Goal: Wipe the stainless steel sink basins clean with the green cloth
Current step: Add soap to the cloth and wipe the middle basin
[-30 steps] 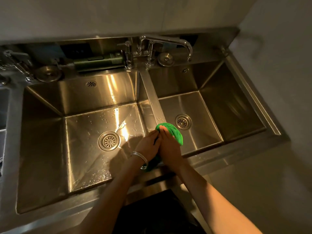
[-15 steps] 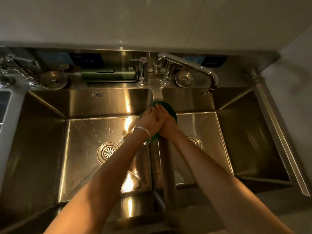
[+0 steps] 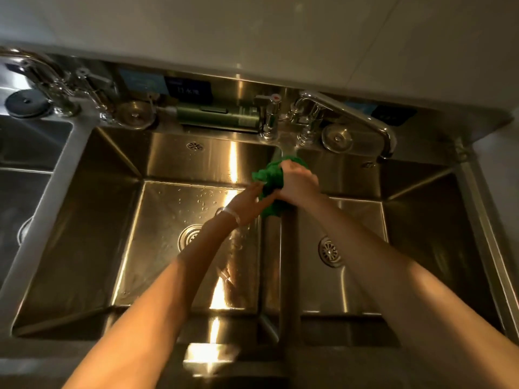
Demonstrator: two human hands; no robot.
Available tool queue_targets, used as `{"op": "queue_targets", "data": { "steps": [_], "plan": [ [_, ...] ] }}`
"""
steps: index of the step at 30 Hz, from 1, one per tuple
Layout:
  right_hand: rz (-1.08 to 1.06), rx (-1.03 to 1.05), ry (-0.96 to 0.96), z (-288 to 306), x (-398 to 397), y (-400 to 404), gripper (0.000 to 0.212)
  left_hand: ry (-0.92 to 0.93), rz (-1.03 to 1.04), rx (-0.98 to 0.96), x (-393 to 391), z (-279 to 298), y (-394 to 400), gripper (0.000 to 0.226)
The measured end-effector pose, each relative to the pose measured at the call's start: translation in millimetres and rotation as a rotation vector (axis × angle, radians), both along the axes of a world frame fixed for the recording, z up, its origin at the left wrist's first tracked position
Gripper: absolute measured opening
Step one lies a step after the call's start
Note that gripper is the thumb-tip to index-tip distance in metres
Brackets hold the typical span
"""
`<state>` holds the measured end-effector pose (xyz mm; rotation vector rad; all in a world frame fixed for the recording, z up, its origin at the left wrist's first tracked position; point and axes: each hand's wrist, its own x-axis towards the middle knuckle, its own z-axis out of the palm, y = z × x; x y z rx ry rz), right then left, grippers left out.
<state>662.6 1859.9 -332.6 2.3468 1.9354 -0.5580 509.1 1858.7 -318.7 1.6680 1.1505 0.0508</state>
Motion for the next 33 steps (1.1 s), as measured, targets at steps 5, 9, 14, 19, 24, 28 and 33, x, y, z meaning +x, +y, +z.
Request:
{"op": "queue_targets", "data": {
  "steps": [5,9,14,19,24,28,33],
  "plan": [
    [-0.024,0.022,0.037,8,-33,-98,0.061,0.136,0.065,0.03,-103,-27,-65,0.051],
    [-0.095,-0.032,0.021,5,-61,-173,0.056,0.153,0.064,0.094,-149,-20,-113,0.04],
    [-0.263,-0.031,-0.149,0,-101,-258,0.052,0.129,-0.113,0.24,-178,-7,-169,0.044],
    [-0.541,0.025,-0.08,6,-134,-303,0.046,0.116,-0.323,0.21,-208,-10,-212,0.056],
    [-0.626,0.061,0.049,8,-181,-327,0.042,0.068,-0.273,0.319,-252,-14,-238,0.048],
    [-0.503,0.065,-0.052,13,-226,-311,0.049,0.032,-0.161,0.314,-291,-11,-245,0.048],
    [-0.249,0.077,-0.025,14,-306,-278,0.049,0.005,0.083,0.322,-348,-8,-252,0.044]
  ]
}}
